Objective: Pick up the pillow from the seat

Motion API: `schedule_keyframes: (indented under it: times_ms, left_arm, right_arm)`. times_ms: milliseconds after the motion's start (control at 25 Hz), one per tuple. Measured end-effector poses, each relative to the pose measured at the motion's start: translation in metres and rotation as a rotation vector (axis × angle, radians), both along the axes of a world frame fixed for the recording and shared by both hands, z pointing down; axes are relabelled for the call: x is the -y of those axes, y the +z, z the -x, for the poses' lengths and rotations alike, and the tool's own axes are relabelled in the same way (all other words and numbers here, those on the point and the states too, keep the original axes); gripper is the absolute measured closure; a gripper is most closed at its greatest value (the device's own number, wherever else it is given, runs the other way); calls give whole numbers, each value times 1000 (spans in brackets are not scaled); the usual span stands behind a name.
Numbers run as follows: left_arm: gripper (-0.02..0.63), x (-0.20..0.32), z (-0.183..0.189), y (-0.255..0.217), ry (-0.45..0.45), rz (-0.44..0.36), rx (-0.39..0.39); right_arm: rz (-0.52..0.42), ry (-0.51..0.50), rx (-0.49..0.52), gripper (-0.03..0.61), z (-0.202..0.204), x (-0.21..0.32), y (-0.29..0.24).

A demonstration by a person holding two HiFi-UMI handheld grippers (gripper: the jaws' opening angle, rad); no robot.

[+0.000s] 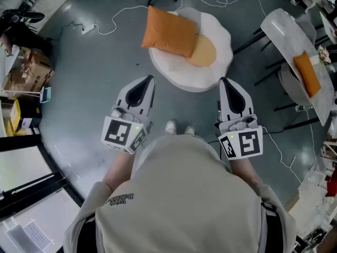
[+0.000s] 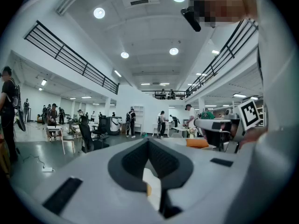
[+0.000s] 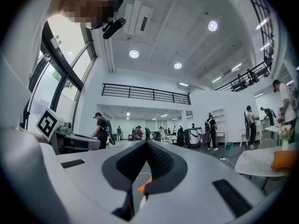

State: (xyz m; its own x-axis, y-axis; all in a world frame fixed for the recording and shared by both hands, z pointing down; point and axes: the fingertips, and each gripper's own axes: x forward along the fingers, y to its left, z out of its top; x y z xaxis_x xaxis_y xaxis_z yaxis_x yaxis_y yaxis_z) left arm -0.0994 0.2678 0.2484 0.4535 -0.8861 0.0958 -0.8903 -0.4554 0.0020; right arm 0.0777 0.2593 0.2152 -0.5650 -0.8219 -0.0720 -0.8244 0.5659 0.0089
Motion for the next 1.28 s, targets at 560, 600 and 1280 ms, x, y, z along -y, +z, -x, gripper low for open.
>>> schedule_keyframes:
  times_ms: [560, 600, 1280]
  left_arm:
    - [603, -5, -8, -1, 14, 4, 5]
    - [603, -6, -9, -1, 16, 4, 7]
    - [603, 0, -43, 7, 8, 14, 29]
  right_arm:
    - [22, 25, 32, 569, -12, -3, 4]
    - [25, 24, 34, 569, -13, -3, 5]
    - [53, 13, 52, 569, -46, 1, 19]
